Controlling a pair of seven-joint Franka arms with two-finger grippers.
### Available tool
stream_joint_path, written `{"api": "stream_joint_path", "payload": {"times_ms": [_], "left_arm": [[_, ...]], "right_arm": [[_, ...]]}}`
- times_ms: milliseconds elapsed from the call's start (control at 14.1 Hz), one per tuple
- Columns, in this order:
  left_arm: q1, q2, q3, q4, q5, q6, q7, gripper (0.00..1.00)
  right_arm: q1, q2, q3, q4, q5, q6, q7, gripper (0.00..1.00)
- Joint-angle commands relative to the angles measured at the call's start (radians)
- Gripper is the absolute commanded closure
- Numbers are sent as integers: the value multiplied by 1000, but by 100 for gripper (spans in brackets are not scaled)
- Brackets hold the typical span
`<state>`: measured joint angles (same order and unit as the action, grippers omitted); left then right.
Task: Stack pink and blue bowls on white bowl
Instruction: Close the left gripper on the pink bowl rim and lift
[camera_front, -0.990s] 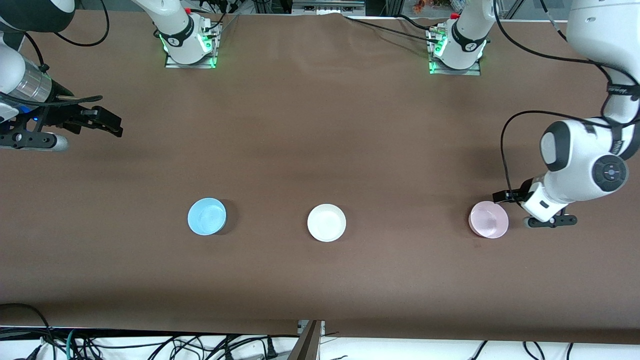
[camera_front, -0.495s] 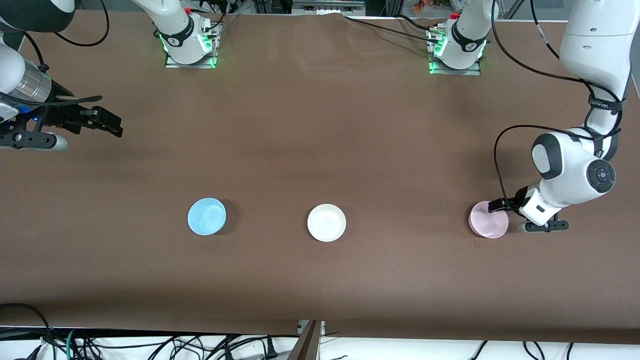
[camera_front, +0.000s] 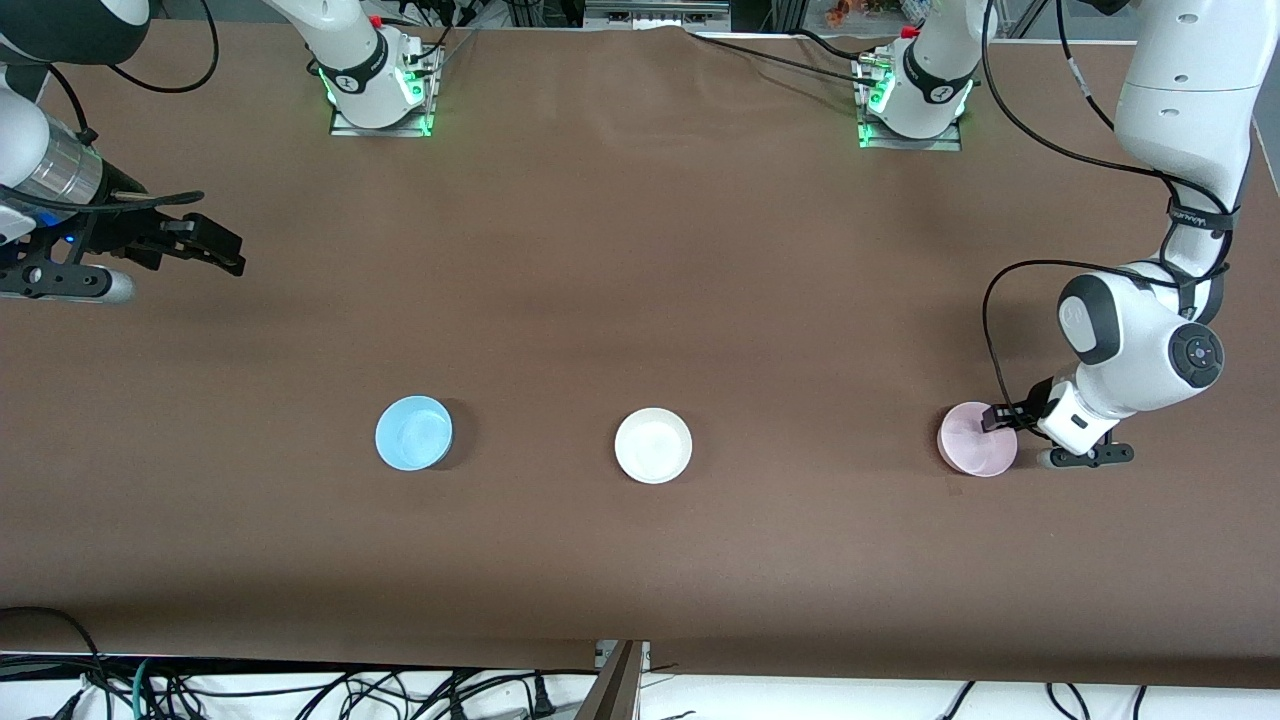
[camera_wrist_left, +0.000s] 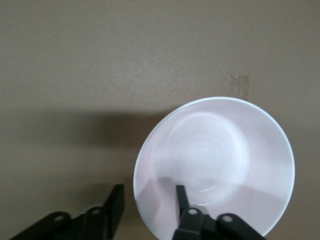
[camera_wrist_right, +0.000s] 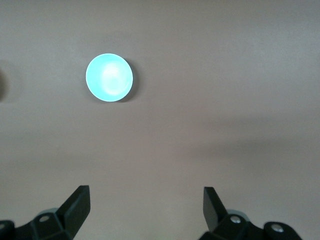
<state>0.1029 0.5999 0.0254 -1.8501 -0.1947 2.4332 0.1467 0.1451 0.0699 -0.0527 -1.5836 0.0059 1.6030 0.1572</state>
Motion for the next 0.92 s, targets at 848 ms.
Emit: {"api": "stream_joint_path", "payload": {"times_ms": [848], "left_arm": [[-83,1,-63,244,-189,-266,-128,100]], "right_arm": [[-12,1,7,11,11,2,4,0]]}}
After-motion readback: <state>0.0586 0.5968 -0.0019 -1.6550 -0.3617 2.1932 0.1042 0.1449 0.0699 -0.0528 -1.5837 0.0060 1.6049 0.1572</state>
